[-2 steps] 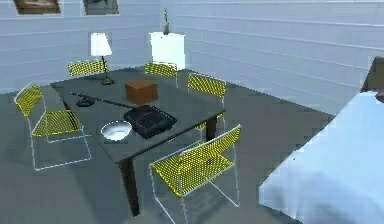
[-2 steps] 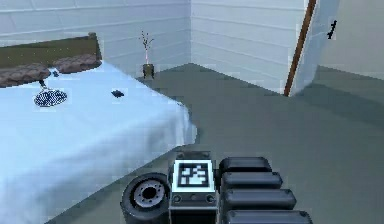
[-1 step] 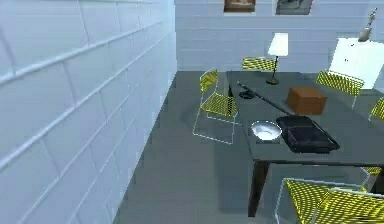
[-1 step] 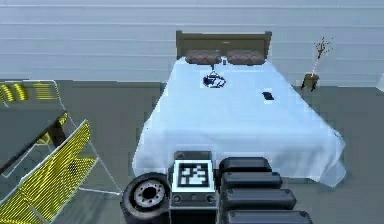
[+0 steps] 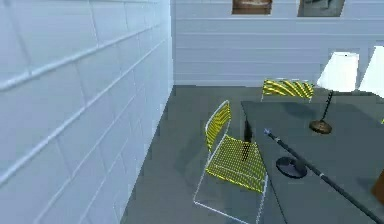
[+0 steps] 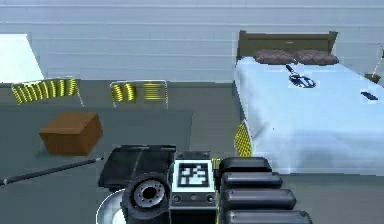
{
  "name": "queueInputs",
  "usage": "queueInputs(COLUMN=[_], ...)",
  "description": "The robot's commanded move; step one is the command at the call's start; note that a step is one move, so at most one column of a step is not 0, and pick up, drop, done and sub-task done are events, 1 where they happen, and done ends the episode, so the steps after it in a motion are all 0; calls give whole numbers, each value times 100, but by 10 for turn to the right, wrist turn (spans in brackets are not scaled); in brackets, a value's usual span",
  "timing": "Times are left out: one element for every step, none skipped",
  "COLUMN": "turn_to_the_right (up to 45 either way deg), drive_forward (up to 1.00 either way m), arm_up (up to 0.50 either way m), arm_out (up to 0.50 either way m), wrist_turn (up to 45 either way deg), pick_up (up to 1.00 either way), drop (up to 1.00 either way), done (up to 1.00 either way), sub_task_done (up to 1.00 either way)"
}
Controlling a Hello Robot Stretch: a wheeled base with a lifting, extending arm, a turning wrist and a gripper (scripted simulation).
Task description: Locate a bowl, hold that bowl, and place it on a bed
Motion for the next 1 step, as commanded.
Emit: queueInputs(turn_to_the_right=[0], drive_forward=[80], arm_up=[0], arm_out=[0], wrist_turn=[0], pick_up=[0], drop=[0], done=[0], sub_task_done=[0])
